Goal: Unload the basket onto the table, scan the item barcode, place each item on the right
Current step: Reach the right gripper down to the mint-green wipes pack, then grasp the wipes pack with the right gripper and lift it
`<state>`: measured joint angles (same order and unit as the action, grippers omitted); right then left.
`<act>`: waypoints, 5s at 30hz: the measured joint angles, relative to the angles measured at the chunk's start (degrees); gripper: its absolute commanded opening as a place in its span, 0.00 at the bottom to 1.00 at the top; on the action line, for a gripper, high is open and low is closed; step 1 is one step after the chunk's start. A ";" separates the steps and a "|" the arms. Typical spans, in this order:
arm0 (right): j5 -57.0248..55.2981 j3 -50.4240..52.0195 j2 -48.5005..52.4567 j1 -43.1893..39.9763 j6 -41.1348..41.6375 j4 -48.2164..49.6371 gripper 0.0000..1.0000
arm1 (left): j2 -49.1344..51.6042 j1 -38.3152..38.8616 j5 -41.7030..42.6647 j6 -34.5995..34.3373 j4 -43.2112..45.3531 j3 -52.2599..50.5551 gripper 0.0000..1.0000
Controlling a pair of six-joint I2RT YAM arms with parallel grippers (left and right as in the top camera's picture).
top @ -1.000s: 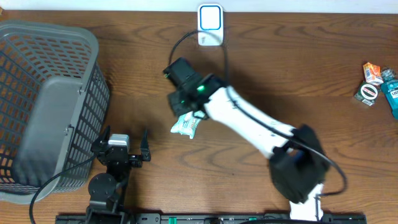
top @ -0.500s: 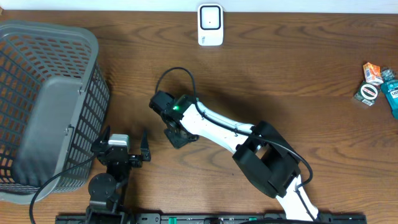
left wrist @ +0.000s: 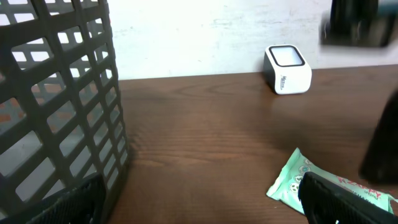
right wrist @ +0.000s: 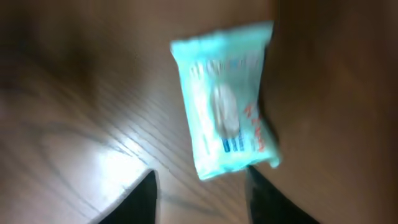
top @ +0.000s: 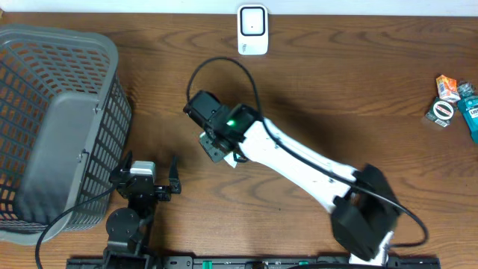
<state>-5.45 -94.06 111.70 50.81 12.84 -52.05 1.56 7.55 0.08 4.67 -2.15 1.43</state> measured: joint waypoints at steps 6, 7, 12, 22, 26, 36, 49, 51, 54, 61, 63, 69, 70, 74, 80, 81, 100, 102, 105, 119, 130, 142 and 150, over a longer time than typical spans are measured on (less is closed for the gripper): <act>-0.92 0.15 2.51 0.00 -4.68 4.70 0.54 | 0.00 0.00 -0.02 0.00 0.00 0.00 0.98; -1.25 0.20 3.50 0.00 -5.01 5.18 0.53 | 0.00 0.00 0.00 0.00 0.00 0.00 0.98; -6.62 0.59 9.62 0.39 -6.10 6.97 0.52 | 0.00 0.00 0.00 0.00 0.00 0.00 0.98; -12.72 0.94 13.51 2.05 -5.92 7.98 0.48 | 0.00 0.00 0.00 0.00 0.00 0.00 0.98; -14.40 0.94 13.75 2.36 -5.64 8.55 0.49 | 0.00 0.00 0.00 0.00 0.00 0.00 0.98; -16.70 0.76 14.99 3.28 -5.25 7.21 0.57 | 0.00 0.00 -0.02 0.00 0.00 0.00 0.98; -18.45 0.48 14.73 5.68 -3.61 7.98 0.70 | 0.00 0.00 -0.02 0.00 0.00 0.00 0.98; -19.19 0.48 15.10 5.68 -3.37 7.89 0.70 | 0.00 0.00 -0.02 0.00 0.00 0.00 0.98; -20.46 0.35 15.78 5.70 -2.97 7.65 0.73 | 0.00 0.00 -0.02 0.00 0.00 0.00 0.98; -22.23 -2.03 17.84 6.01 -2.29 4.85 0.55 | 0.00 0.00 -0.02 0.00 0.00 0.00 0.98; -22.27 -2.25 18.05 6.03 -1.44 4.50 0.50 | 0.00 0.00 -0.02 0.00 0.00 0.00 0.98; -20.26 -2.82 18.10 3.54 1.57 -1.09 0.41 | 0.00 0.00 -0.02 0.00 0.00 0.00 0.98; -19.74 -2.82 17.94 2.67 1.95 -1.97 0.41 | 0.00 0.00 -0.02 0.00 0.00 0.00 0.98; -19.28 -2.73 17.55 -0.39 3.10 -3.65 0.57 | 0.00 0.00 0.00 0.00 0.00 0.00 0.98; -18.73 -2.05 16.50 -1.60 4.31 -4.44 0.63 | 0.00 0.00 -0.02 0.00 0.00 0.00 0.98; -18.58 -1.84 16.26 -1.51 4.66 -4.74 0.64 | 0.00 0.00 -0.02 0.00 0.00 0.00 0.98; -24.79 -1.92 17.70 1.86 8.57 -6.38 0.45 | 0.00 0.00 -0.02 0.00 0.00 0.00 0.98; -26.25 -2.25 18.58 1.64 8.61 -7.30 0.32 | 0.00 0.00 -0.02 0.00 0.02 0.00 0.98; -26.58 -2.34 19.26 1.44 8.35 -7.61 0.19 | 0.00 0.00 -0.02 0.00 0.00 0.00 0.98; -6.82 -8.17 18.05 -4.07 -1.40 -16.26 0.01 | 0.00 0.00 -0.02 0.00 0.00 0.00 0.98; 39.47 -9.42 7.10 -21.14 -28.87 -24.57 0.01 | 0.00 0.00 -0.02 0.00 0.02 0.00 0.98; 70.93 2.97 7.08 -26.47 -78.62 -35.78 0.01 | 0.00 0.00 0.00 0.00 0.00 0.00 0.98; 82.53 11.87 7.08 -26.40 -104.50 -35.76 0.01 | 0.00 0.00 -0.02 0.00 0.00 0.00 0.98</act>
<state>77.08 -82.19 118.78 24.40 -91.66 -87.81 1.56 7.55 0.05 4.67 -2.15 1.43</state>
